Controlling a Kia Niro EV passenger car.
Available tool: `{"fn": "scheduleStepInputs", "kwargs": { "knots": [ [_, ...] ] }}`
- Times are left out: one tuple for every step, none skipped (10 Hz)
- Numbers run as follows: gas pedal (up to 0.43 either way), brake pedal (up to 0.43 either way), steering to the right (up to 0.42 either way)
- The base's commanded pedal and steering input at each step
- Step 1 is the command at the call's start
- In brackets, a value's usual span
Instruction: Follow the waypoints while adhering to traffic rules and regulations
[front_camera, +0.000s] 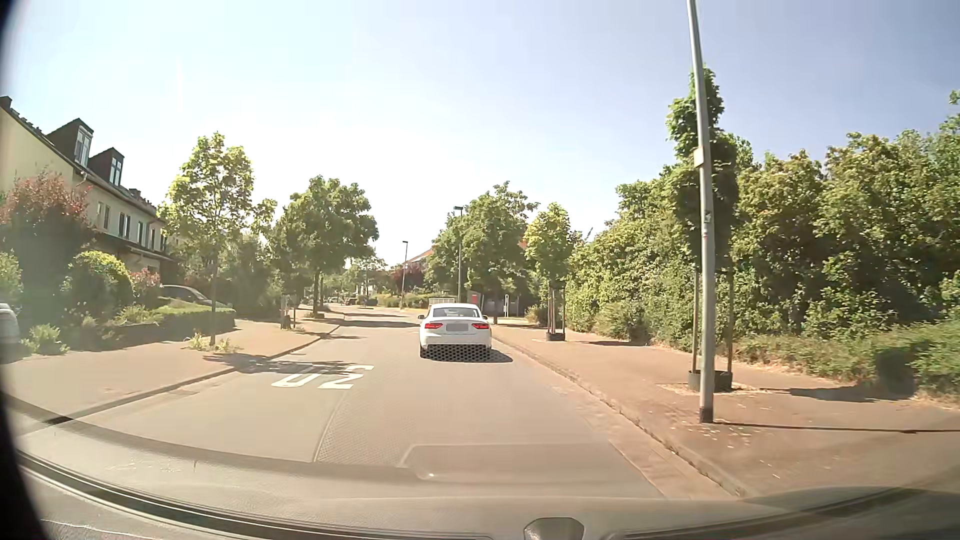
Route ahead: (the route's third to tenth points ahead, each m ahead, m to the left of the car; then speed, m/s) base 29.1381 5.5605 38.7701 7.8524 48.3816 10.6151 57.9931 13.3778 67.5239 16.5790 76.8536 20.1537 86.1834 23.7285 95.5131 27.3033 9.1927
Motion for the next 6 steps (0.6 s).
{"fn": "scheduleStepInputs", "kwargs": {
  "knots": [
    [0.039,0.03,-0.033],
    [0.039,0.03,-0.032],
    [0.039,0.03,-0.031],
    [0.039,0.03,-0.03],
    [0.039,0.03,-0.029],
    [0.039,0.03,-0.03]
  ]
}}
